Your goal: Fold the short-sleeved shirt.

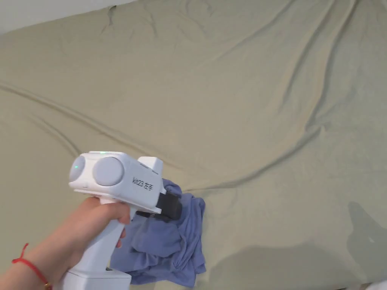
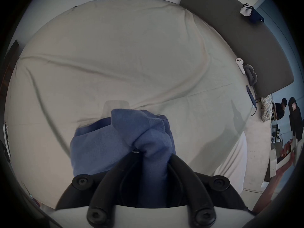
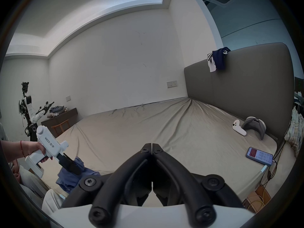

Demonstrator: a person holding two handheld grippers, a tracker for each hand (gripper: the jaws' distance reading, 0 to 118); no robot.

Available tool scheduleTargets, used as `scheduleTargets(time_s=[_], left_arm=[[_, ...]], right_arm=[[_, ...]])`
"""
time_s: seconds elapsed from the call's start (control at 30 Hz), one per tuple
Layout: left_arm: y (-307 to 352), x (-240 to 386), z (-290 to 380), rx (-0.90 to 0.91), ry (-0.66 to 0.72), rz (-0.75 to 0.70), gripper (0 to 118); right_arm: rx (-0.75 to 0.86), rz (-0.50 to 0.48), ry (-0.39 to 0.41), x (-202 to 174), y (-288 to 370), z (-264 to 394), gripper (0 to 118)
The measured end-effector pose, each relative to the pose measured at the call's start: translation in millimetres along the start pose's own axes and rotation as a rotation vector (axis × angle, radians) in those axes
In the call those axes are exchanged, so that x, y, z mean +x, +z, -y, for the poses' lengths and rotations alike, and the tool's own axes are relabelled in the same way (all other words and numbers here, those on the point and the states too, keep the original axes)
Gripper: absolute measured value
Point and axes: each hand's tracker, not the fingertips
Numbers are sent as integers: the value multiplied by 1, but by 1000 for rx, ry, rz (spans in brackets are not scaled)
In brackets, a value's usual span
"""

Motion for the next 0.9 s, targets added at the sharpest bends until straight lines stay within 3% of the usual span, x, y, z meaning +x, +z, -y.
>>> scheduleTargets(time_s=[0.07,0.1,0.2,0.23,0.37,0.43,0.47,0.5,0.57,0.67,0.9], left_arm=[[-4,-5,0,2,9,-8,14],[-3,-8,3,13,40,36,33],[25,-17,20,194,37,89,107],[43,-16,33,259,26,62,112],[117,-23,81,567,139,22,112],[140,-24,106,683,225,-35,96],[146,-23,118,720,274,-91,63],[146,-16,127,798,294,-167,0],[134,-13,139,892,293,-371,0],[102,-12,136,765,233,-381,0],[-6,34,114,674,55,-365,0]], right_arm=[[-4,2,-2,1,0,0,0],[-5,2,-3,1,0,-1,0],[-2,-1,7,-3,1,-4,0],[-2,-5,12,-4,1,-5,0],[3,-17,26,-11,0,-9,0],[4,-27,37,-16,-2,-10,0],[2,-30,43,-19,-3,-10,0],[1,-36,50,-22,-4,-11,0],[-3,-44,59,-27,-5,-12,0],[-9,-52,73,-32,-5,-13,0],[-30,-39,91,-35,-6,-11,0]])
